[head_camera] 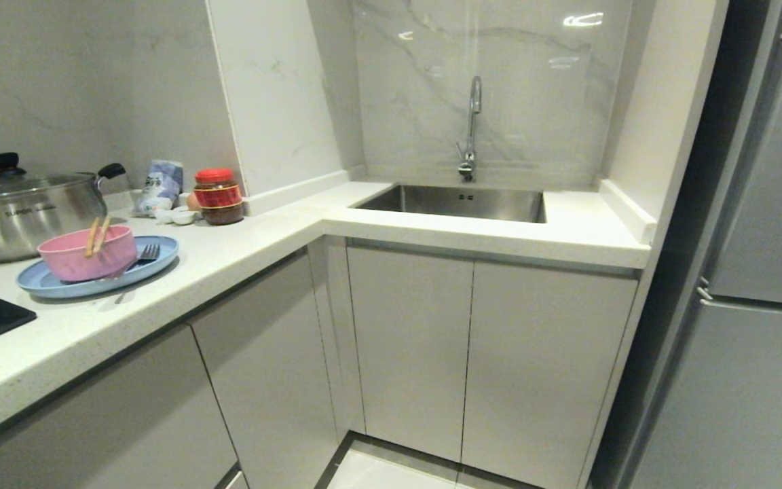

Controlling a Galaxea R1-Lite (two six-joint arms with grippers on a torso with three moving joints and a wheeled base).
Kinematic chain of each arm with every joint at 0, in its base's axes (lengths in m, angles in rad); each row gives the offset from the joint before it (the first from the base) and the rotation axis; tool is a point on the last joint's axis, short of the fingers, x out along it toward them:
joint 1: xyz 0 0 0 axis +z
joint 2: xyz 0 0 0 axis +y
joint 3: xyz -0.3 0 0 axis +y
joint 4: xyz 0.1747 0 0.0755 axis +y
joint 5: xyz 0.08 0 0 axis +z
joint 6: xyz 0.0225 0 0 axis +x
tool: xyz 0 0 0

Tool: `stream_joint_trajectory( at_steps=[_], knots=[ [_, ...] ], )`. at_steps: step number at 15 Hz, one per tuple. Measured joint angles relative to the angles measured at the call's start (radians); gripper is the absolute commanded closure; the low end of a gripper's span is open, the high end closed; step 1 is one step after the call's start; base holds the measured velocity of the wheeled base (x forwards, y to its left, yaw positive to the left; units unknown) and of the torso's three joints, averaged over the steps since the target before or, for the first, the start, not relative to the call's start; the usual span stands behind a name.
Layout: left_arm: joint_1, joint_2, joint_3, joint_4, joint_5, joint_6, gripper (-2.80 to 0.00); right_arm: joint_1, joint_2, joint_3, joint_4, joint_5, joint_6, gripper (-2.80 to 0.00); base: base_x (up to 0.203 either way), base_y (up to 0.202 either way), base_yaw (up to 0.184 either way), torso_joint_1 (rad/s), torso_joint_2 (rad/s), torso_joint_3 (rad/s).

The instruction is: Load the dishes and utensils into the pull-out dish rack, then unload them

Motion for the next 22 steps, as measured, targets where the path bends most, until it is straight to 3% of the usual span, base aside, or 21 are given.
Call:
stream_joint_trajectory(
  at_steps=[5,22],
  knots=[
    [0.0,-0.002,0.011,0.009,0.022,-0.051,0.0,0.0,0.0,0.0,0.0,0.0,0.0,0.0,0.0,0.0,0.0,0.0,0.0,0.0],
    [0.0,-0.002,0.011,0.009,0.022,-0.051,0.0,0.0,0.0,0.0,0.0,0.0,0.0,0.0,0.0,0.0,0.0,0.0,0.0,0.0]
  ],
)
